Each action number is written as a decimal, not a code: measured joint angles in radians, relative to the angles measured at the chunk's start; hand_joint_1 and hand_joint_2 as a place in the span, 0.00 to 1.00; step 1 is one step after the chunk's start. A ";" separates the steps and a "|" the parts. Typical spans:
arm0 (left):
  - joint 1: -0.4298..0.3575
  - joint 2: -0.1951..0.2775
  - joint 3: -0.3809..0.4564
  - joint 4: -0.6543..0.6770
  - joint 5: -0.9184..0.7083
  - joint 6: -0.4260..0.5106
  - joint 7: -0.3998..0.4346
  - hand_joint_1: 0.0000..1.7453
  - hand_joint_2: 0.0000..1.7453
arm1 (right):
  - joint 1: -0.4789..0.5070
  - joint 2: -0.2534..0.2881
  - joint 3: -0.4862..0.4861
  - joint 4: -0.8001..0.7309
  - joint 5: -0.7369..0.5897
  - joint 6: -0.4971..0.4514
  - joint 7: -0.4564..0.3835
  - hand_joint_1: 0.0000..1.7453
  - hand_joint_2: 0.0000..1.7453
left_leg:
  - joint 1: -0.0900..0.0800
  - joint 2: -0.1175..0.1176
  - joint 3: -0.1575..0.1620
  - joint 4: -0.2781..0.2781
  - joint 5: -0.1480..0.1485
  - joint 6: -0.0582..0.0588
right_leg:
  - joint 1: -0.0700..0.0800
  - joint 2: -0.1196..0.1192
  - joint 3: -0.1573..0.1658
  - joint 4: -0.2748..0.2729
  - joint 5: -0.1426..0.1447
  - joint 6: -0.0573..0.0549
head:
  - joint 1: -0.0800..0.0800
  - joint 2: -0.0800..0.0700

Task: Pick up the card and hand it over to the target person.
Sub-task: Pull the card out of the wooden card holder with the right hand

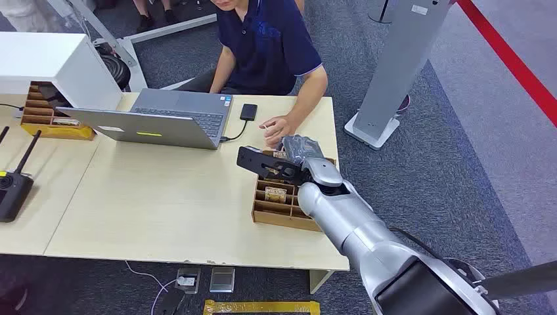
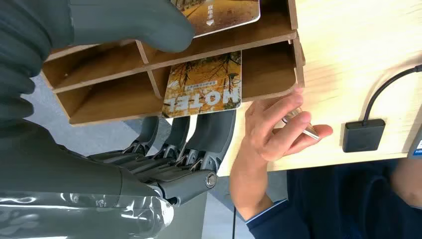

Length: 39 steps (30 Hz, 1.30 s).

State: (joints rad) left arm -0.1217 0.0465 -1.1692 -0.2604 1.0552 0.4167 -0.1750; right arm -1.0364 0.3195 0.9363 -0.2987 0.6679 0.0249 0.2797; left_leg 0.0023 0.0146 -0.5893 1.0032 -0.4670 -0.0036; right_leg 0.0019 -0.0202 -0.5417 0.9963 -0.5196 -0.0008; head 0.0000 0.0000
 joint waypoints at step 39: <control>0.000 -0.004 0.004 0.005 0.002 -0.003 -0.003 0.00 0.00 | -0.042 0.029 -0.037 -0.047 -0.005 -0.063 -0.055 0.79 1.00 | 0.000 0.002 0.000 0.001 0.000 0.000 | 0.000 0.002 -0.001 0.001 0.000 0.000 | 0.000 0.000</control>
State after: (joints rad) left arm -0.1219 0.0421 -1.1649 -0.2551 1.0569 0.4137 -0.1782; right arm -1.0782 0.3480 0.8992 -0.3454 0.6633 -0.0379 0.2245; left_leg 0.0020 0.0162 -0.5898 1.0040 -0.4674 -0.0038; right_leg 0.0016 -0.0181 -0.5428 0.9976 -0.5196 -0.0007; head 0.0000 0.0000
